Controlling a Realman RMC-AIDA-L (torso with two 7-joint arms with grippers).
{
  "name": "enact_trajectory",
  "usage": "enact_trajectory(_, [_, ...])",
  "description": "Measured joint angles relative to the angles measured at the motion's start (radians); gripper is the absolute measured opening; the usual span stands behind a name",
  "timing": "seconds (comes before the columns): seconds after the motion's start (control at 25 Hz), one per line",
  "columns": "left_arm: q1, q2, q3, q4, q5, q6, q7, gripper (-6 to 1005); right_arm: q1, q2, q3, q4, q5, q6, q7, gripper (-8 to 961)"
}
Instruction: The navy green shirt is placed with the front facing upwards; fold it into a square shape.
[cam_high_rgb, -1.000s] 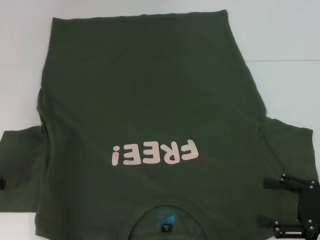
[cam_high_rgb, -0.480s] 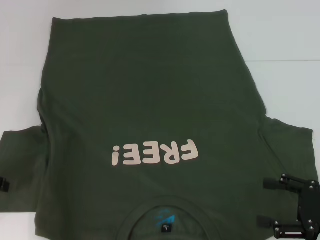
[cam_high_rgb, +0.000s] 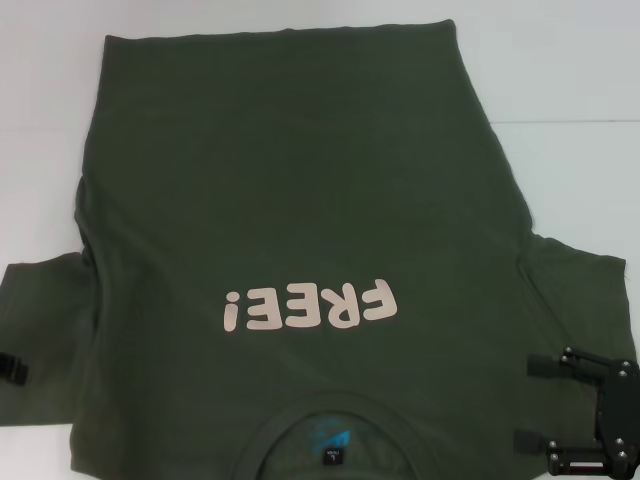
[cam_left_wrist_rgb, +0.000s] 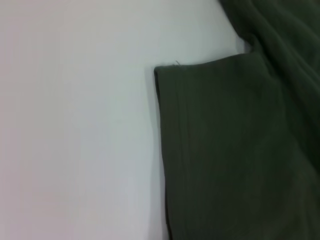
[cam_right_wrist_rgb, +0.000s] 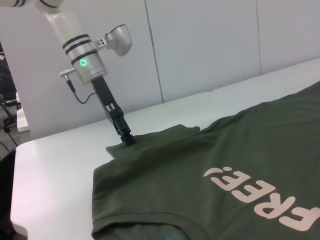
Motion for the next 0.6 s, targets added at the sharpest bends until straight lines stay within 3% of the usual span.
enact_trajectory(0.6, [-0.029,0.006,-0.010,-0.051,-0.008,0.026,-0.006,888,0.000,0.000,0.000,0.000,0.002,0.000,0.000,942])
